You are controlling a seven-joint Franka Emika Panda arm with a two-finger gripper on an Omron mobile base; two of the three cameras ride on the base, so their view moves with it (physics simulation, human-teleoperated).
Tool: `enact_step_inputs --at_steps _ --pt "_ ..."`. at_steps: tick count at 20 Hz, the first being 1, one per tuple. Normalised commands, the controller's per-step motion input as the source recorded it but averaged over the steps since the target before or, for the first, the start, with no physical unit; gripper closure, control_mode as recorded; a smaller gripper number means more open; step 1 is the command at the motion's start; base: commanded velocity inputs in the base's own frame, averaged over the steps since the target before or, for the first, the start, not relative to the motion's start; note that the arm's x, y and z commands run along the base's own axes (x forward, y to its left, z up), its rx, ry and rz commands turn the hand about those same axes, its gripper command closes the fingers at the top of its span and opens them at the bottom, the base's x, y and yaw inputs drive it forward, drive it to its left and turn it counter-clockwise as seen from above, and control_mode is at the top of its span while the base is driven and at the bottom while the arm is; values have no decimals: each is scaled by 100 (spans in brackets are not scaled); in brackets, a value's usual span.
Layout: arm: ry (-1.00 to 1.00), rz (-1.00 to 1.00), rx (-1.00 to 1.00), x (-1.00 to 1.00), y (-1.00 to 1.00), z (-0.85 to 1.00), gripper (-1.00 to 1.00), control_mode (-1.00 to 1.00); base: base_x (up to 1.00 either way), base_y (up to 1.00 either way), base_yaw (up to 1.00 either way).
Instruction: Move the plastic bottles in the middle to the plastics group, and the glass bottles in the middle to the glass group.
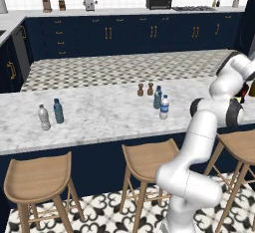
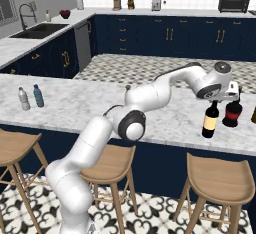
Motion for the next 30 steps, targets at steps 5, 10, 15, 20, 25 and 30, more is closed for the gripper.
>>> enact_step_inputs --at_steps 5,10,15,20,25,30 --pt "0 0 -1 -2 0 -24 -100 -100 0 0 0" --pt "0 0 0 -7 8 0 -100 -100 0 0 0" --pt "0 0 0 -7 12 16 -100 -100 0 0 0" --pt "-8 0 -8 -21 39 30 -100 -100 0 0 0" --pt "-11 0 -18 -27 52 26 -100 -100 0 0 0" --pt "-6 0 -23 -52 89 1 -100 -100 0 0 0"
